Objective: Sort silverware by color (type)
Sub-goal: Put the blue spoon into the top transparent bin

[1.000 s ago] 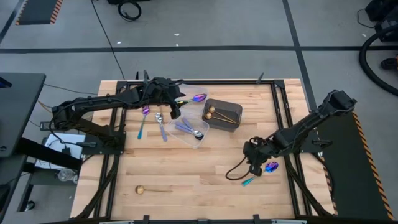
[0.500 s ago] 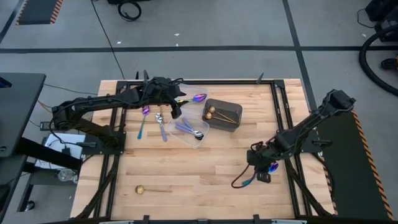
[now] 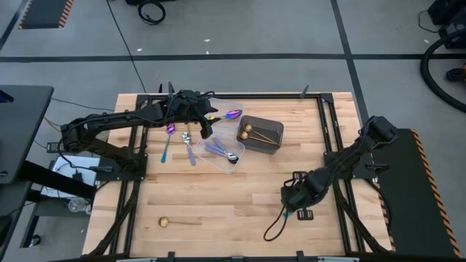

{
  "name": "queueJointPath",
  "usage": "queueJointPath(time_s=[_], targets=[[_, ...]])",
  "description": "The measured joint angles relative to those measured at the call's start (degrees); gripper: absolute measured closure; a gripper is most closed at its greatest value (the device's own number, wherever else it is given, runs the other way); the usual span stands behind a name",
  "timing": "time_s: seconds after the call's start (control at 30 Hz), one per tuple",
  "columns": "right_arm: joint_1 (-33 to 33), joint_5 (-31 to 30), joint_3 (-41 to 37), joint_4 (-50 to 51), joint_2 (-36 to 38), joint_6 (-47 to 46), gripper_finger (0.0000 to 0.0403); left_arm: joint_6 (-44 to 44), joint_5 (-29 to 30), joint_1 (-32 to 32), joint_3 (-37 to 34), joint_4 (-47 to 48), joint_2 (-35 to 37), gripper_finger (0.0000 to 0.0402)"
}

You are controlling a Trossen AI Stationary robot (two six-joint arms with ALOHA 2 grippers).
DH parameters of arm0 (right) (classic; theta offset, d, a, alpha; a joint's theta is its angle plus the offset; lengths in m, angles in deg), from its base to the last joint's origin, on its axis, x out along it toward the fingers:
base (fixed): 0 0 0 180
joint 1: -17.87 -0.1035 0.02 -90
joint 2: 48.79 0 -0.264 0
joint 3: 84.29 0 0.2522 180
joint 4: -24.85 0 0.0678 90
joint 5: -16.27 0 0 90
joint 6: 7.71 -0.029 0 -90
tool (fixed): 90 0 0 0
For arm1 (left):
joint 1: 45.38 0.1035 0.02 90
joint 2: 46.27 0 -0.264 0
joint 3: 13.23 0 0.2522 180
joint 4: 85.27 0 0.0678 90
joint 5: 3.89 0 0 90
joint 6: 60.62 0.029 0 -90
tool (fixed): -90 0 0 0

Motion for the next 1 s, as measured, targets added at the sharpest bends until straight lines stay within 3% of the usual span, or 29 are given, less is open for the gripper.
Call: queueJointPath(time_s=[0.2, 0.37, 0.77, 1.0], targets=[[-1.4, 1.0, 0.3, 1.2, -2.5, -5.7, 0.0324, -0.3, 0.0, 0.0, 0.0, 0.9, 0.0, 0.0221], [-3.4, 4.7, 0.3, 1.9, -4.7, -0.7, 0.0318, 0.1, 0.0, 0.0, 0.0, 1.2, 0.0, 0.0221], [-5.3, -0.2, -1.1, -0.6, -4.8, 1.8, 0.0218, 0.6, 0.0, 0.0, 0.0, 1.7, 0.0, 0.0221], [-6.4, -1.2, -4.3, -5.3, -4.8, 1.6, 0.0238, 0.6, 0.0, 0.0, 0.0, 2.0, 0.0, 0.0221]])
